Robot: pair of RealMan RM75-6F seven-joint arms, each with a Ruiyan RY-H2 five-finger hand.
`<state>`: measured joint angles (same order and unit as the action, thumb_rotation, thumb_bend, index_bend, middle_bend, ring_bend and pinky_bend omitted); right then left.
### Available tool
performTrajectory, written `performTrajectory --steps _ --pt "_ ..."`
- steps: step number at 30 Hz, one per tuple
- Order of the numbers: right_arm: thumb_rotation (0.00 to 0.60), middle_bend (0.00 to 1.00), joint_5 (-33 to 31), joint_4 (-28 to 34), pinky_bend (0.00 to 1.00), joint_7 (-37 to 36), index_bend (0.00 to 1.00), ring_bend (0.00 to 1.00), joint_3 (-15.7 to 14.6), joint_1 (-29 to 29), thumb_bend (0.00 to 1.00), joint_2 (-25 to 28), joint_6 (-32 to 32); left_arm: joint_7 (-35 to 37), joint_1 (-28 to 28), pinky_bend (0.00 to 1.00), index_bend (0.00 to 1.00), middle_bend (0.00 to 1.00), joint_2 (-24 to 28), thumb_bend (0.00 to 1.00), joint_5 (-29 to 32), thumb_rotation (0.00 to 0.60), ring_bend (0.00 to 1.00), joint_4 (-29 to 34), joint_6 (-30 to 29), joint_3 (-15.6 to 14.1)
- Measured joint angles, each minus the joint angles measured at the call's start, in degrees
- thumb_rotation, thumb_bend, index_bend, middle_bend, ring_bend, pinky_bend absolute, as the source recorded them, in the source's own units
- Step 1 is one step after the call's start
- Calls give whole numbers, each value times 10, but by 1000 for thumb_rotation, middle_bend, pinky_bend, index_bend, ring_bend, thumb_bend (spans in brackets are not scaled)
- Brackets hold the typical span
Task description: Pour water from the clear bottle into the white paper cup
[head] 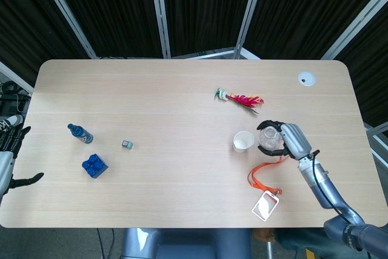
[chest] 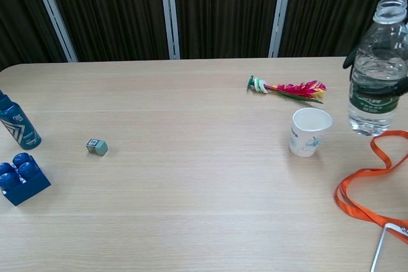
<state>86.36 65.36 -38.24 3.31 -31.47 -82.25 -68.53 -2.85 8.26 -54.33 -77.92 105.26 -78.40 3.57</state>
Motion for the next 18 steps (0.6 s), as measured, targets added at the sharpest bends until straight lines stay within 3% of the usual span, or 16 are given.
performTrajectory --steps 11,18 --pt "600 544 -30 -133 527 111 394 527 4 9 533 -55 30 0 1 0 0 0 1 0 3 600 0 1 2 1" --pt "600 546 -29 -163 530 157 397 529 6 9 534 -79 32 0 1 0 0 0 0 0 3 600 0 0 3 1"
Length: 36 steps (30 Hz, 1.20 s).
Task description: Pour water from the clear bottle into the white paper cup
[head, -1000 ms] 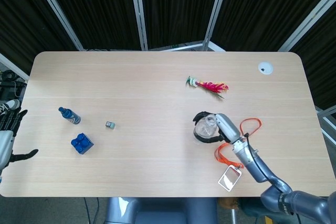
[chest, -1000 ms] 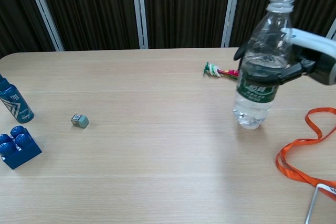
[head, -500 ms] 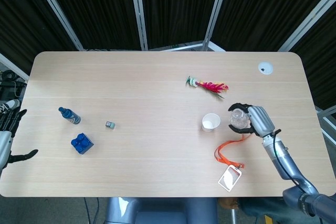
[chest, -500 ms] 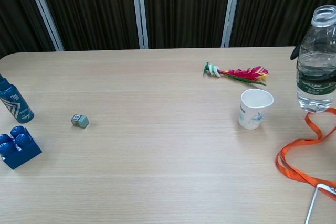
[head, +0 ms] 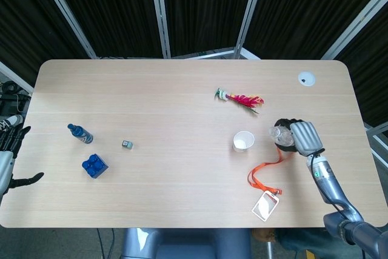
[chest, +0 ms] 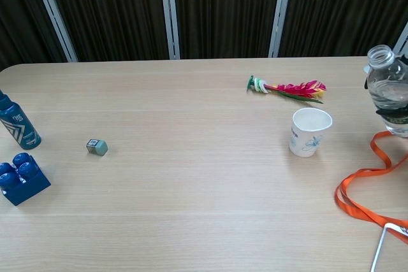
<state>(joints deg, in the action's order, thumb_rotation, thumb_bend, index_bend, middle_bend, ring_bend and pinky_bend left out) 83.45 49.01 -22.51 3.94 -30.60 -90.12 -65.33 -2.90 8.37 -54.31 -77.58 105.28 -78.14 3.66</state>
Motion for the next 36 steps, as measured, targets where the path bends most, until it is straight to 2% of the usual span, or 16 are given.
performTrajectory --steps 13,26,30,36 --pt "600 559 -14 22 537 96 410 540 12 -7 539 1 22 4 -1 0 0 0 2 0 0 600 0 0 -2 1" --pt "600 562 -42 70 538 275 410 542 31 -24 542 2 41 3 1 0 0 0 1 0 3 600 0 -1 2 1" --pt "600 563 -53 91 539 318 412 546 36 -33 547 3 54 4 1 0 0 0 1 0 4 600 0 -2 2 2" --pt "600 564 -65 92 540 367 412 547 41 -42 547 0 64 3 2 0 0 0 1 0 7 600 0 -3 7 2"
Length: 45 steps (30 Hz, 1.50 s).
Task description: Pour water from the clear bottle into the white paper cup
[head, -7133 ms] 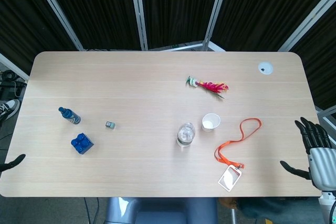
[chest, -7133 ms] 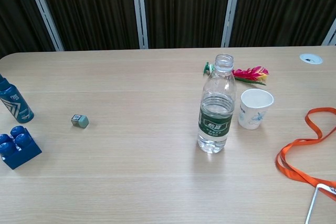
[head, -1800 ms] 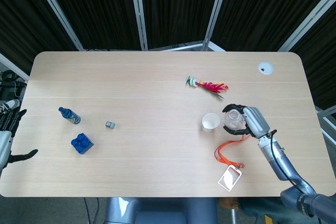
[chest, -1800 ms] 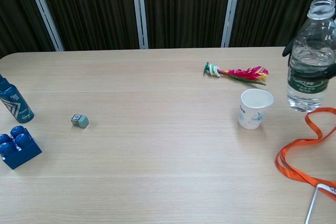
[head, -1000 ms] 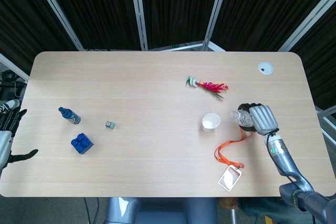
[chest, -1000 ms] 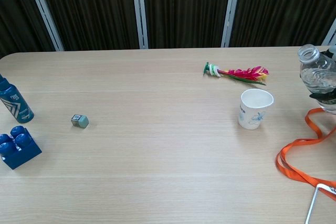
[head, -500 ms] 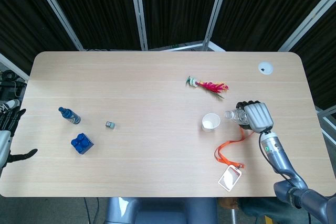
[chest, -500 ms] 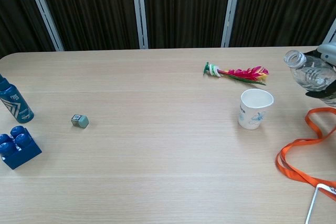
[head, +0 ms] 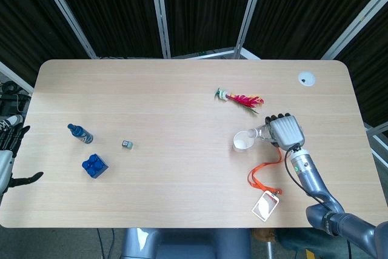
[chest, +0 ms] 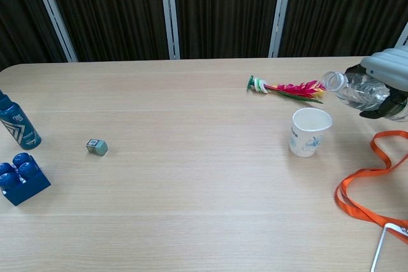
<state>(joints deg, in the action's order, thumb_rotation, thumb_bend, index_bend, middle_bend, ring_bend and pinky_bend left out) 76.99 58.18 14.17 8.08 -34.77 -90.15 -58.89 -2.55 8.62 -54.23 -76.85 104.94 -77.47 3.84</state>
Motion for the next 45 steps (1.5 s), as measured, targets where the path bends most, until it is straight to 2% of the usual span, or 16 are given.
performTrajectory --steps 15,45 --pt "600 566 -25 4 540 52 414 551 7 -6 548 -5 12 3 0 0 0 0 1 0 0 600 0 0 0 0" --pt "600 576 -9 -20 550 101 424 559 -2 -8 548 -12 -11 3 0 0 0 0 1 0 0 600 0 1 1 -1"
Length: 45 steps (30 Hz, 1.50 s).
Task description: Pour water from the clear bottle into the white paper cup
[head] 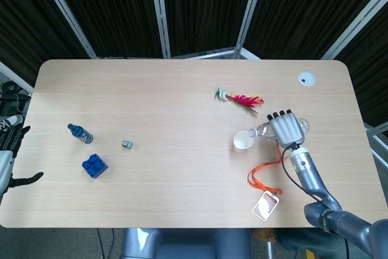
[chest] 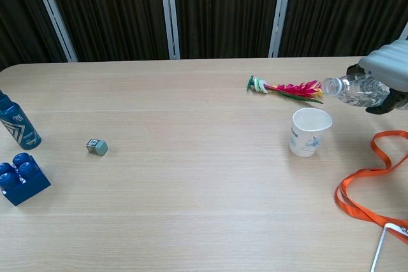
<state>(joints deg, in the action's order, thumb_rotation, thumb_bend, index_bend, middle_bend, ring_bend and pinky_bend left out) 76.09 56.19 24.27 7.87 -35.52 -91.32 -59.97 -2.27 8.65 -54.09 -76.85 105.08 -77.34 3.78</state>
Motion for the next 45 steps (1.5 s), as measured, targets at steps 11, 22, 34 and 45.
performTrajectory --steps 11,22,34,45 --pt "600 576 4 -10 550 13 424 559 -3 -1 548 -2 -3 -1 1 0 0 0 0 0 1 600 0 0 1 0" --pt "600 580 10 -23 550 13 424 561 -6 -1 548 -5 -5 -2 1 0 0 0 0 0 3 600 0 1 2 0" --pt "600 584 17 -48 551 4 425 568 -13 2 547 -10 -3 -2 2 0 0 0 1 0 5 600 0 1 5 0" --pt "600 585 28 -63 552 9 425 569 -16 2 548 -15 -11 -7 2 0 0 0 0 0 7 600 0 2 5 -1"
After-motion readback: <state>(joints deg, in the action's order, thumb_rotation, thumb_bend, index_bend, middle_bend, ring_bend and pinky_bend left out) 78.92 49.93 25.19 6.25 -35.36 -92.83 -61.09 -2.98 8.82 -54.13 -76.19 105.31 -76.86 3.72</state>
